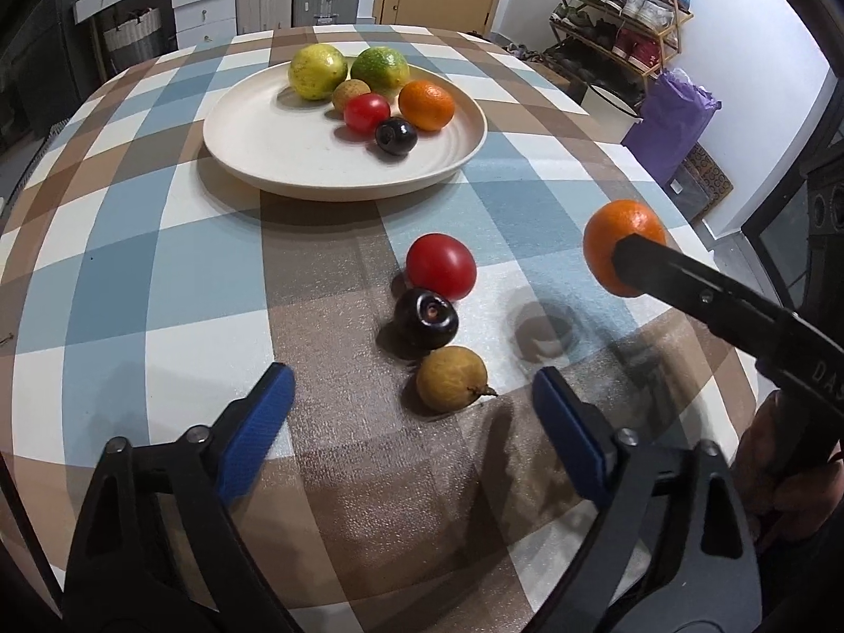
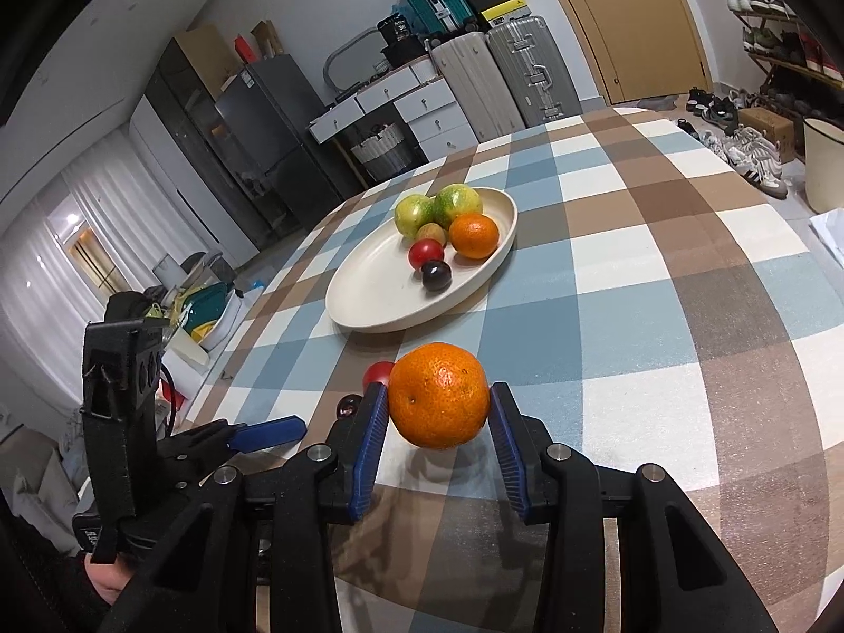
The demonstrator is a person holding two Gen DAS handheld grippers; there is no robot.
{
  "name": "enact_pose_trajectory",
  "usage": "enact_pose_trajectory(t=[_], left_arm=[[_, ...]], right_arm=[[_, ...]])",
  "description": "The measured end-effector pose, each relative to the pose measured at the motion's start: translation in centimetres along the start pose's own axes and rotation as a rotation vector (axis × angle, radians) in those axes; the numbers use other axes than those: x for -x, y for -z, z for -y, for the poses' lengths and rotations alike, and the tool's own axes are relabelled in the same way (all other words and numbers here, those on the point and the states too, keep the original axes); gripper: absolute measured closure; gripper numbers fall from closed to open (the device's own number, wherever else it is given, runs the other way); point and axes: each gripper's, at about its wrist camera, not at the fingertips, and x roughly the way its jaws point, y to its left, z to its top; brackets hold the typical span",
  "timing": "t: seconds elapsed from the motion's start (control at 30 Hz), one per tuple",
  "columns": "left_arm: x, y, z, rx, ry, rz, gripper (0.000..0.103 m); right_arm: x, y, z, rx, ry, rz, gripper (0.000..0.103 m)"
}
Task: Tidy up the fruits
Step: 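Lift the orange with the right gripper while the left gripper grasps the small pear, then carry the orange and pear onto the cream plate and open both grippers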
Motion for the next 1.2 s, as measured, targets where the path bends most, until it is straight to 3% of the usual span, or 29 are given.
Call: enact_pose_trajectory(t=[0.1,0.2,0.3,0.37,0.47,0.93,1.2], left_arm=[[0.0,0.1,0.1,-0.015,-0.016,0.005,0.021],[0.1,0.0,0.0,-0.013,-0.012,0.009,0.032],[0.3,0.0,-0.2,-0.007,0.013,0.007,0.045],[0.5,0.1,-0.3,-0.010,0.034,0.003,0.063],[0.6,0.4,-0.2,-0.019,0.058,-0.005,0.076],[2.5,1.3,-1.1,-0.007,0.115,0.018,0.078],[4.0,-0.7,-3.2,0.037,0.146,0.061,0.078]], right_arm=[[0.1,0.0,0.5,-0.020,-0.003,-0.001,0.063],[0.4,0.0,0.5,-0.024,-0.006,0.004,0.063],[0.7,0.0,0.4,-0.020,-0.010,0.013,0.063],[0.9,0.0,0.5,-0.020,-0.010,0.016,0.063],[0.9,0.1,0.4,-0.020,-0.007,0.015,0.063],[1.3,-0.5,-2.1,0.042,-0.014,0.011,0.063],[0.7,-1.4,-3.1,0.066,-0.017,-0.001,0.063]])
